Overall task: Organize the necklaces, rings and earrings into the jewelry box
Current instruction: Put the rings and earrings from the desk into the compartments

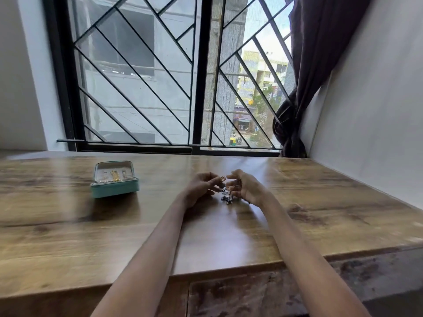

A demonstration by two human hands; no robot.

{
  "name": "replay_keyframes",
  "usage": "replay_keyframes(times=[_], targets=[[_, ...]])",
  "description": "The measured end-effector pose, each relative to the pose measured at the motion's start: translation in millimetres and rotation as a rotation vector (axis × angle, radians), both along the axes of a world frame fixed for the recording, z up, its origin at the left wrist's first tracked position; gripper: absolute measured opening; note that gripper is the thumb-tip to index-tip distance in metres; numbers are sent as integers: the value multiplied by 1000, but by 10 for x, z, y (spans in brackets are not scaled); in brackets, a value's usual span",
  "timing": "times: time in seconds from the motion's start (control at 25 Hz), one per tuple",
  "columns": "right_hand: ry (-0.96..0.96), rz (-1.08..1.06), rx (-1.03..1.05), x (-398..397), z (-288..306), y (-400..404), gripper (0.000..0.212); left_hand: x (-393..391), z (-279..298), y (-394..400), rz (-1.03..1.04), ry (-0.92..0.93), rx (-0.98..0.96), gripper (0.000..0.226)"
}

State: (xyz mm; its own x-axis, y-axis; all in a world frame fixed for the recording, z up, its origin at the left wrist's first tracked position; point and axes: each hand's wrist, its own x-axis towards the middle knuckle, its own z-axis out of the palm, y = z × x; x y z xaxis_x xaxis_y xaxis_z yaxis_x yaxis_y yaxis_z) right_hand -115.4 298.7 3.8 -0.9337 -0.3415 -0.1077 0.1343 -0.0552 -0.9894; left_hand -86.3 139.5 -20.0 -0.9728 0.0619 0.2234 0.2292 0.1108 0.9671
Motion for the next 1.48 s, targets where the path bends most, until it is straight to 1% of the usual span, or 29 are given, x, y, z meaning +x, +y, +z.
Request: replay_keyframes(times=[0.08,0.16,0.28,0.4,0.48,0.64,0.68,0.72,0.84,0.88,0.92,1.0,1.08,1.12,1.16,1.2,1.28,1.32,1.36,1.4,1.48], targets=[[43,52,137,-18,-15,-21,24,-8,-2,1,-2,-5,-3,17],[72,61,180,-27,-8,-22,21,-15,-1,3,9,-10,-8,18],[160,-8,251,-17,5,-3,15,-30,-11,6,15,2,-26,18],[275,-90,343,-10,5,-38,14,-46,-25,1,30,21,-15,15],[284,-123,322,-2,21,-77,14,-50,-29,-4,41,31,22,13],[152,-156,109,15,43,-66,15,-39,-26,-6,56,44,23,15],[165,-179,118,3,32,-51,15,-35,-27,-8,61,45,15,15],[218,-217,207,-18,13,-40,16,-36,-30,-10,66,47,6,16],[463,-294,769,-72,-59,-33,17,-31,-37,-17,81,39,7,16],[502,-287,899,-78,-77,-40,16,-28,-32,-19,84,32,17,17],[514,-272,965,-76,-89,-48,15,-27,-27,-22,84,27,28,17],[503,-248,990,-75,-109,-61,13,-21,-22,-27,83,20,54,16],[494,-249,967,-72,-100,-45,17,-26,-27,-33,85,8,94,12],[487,-256,917,-56,-70,-40,18,-32,-30,-42,87,-3,122,10],[454,-259,800,-42,-31,-38,15,-40,-26,-51,90,-16,152,8],[379,-245,617,-28,18,-49,11,-47,-13,-64,93,-31,187,7],[182,-142,238,15,123,-101,12,-58,13,-107,92,-53,258,8],[108,-81,110,21,163,-143,12,-57,26,-134,90,-55,288,9],[56,-23,31,9,187,-197,15,-54,39,-169,92,-56,310,11],[27,35,-9,1,204,-255,22,-50,46,-212,104,-58,328,12],[9,123,-45,-28,226,-394,35,-39,51,-318,148,-53,364,13]])
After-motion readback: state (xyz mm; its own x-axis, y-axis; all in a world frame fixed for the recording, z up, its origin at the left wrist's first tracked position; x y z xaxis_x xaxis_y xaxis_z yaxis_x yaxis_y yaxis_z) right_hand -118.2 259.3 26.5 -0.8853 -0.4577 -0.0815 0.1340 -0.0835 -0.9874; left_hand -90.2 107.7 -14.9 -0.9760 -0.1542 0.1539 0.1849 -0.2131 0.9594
